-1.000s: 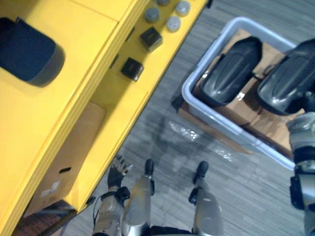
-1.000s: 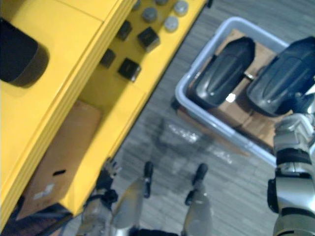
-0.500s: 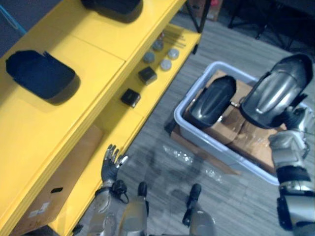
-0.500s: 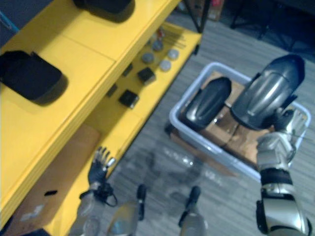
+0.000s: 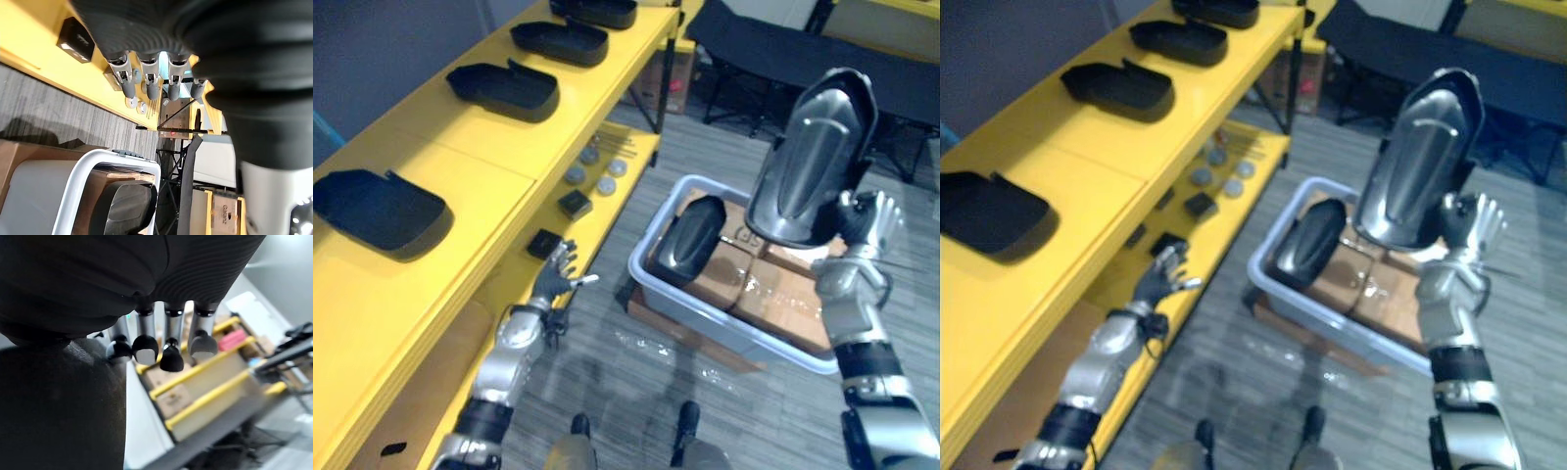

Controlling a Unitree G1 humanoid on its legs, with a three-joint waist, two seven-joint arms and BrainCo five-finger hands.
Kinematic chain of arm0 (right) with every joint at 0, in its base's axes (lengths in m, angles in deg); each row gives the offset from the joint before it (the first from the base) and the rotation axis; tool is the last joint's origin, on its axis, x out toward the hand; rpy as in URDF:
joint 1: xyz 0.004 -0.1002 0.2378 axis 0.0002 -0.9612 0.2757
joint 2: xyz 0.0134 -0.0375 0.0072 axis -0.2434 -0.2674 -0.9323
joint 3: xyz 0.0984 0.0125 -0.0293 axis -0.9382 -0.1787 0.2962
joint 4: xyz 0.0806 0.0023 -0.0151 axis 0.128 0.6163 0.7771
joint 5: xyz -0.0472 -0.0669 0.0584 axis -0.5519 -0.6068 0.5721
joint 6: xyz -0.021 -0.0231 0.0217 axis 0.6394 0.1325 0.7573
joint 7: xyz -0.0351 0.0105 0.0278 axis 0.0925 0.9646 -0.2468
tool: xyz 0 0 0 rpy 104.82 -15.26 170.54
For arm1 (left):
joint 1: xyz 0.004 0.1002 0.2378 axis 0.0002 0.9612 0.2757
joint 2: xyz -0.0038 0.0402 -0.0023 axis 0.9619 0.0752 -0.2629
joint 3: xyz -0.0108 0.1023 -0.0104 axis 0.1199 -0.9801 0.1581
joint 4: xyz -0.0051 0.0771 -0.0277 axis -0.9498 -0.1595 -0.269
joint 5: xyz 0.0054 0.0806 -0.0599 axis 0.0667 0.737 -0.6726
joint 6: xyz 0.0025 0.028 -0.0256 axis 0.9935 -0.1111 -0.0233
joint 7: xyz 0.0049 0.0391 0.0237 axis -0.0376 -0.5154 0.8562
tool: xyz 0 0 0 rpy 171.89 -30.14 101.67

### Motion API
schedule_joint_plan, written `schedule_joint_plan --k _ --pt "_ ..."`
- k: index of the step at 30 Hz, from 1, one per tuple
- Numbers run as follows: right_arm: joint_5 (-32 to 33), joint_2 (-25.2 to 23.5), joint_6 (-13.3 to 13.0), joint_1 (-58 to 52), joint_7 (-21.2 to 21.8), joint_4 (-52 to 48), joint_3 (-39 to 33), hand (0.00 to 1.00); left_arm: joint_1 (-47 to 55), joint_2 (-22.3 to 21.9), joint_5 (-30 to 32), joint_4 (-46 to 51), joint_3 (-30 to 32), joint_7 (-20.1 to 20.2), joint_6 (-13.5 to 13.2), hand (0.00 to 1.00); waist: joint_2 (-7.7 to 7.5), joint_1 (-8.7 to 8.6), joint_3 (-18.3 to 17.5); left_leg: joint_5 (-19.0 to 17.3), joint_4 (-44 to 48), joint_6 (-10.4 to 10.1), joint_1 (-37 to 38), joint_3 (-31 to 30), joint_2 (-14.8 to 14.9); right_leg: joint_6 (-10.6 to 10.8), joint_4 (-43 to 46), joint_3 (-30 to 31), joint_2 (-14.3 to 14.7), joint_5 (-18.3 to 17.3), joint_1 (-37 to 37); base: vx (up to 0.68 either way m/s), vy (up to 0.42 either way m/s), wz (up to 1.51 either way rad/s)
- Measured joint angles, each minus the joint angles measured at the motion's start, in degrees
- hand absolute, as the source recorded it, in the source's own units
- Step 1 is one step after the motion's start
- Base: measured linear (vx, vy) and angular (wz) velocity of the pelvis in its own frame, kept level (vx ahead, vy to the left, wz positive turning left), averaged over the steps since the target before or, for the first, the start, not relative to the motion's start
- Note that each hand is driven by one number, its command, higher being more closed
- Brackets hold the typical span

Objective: Walk over and take plastic housings, then place them on the shelf

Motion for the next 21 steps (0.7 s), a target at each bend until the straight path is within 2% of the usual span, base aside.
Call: schedule_joint_plan --k 6,8,14,21 --pt "-2.1 -0.7 -6.7 0.0 0.4 -3.7 2.4 1.0 -10.3 1.5 0.8 -7.7 -1.6 0.1 2.1 0.0 -0.06 -1.89 -0.1 0.2 0.1 -0.3 0.0 1.3 0.3 -0.8 -0.5 1.0 0.2 -0.2 -0.8 -0.06 -0.012 -0.12" --pt "-2.8 -0.8 -8.1 0.0 1.1 -3.7 2.5 1.0 -12.2 1.4 0.0 -9.0 -2.8 1.0 3.4 0.0 -0.09 -2.05 -0.1 0.2 0.1 -0.4 0.0 1.3 0.4 -0.6 -0.5 1.1 0.2 0.2 -0.9 0.0 -0.009 -0.02" --pt "-3.2 -1.7 -11.4 0.0 3.5 -3.7 5.4 1.0 -15.1 1.2 -7.0 -13.0 -4.6 1.9 7.0 0.0 -0.32 -3.18 -0.2 0.2 -0.2 -0.4 0.0 1.5 0.4 -0.6 0.0 1.1 0.5 0.8 -1.1 0.04 -0.016 -0.01" --pt "-4.1 -3.9 -11.9 0.0 6.4 -3.7 10.1 1.0 -16.0 -1.2 -14.4 -16.3 -9.1 1.8 9.8 0.0 -0.56 -3.21 -0.4 0.0 0.3 -0.1 0.0 2.0 -0.1 -0.4 0.0 2.2 0.1 1.4 -1.3 -0.01 0.003 -0.02"
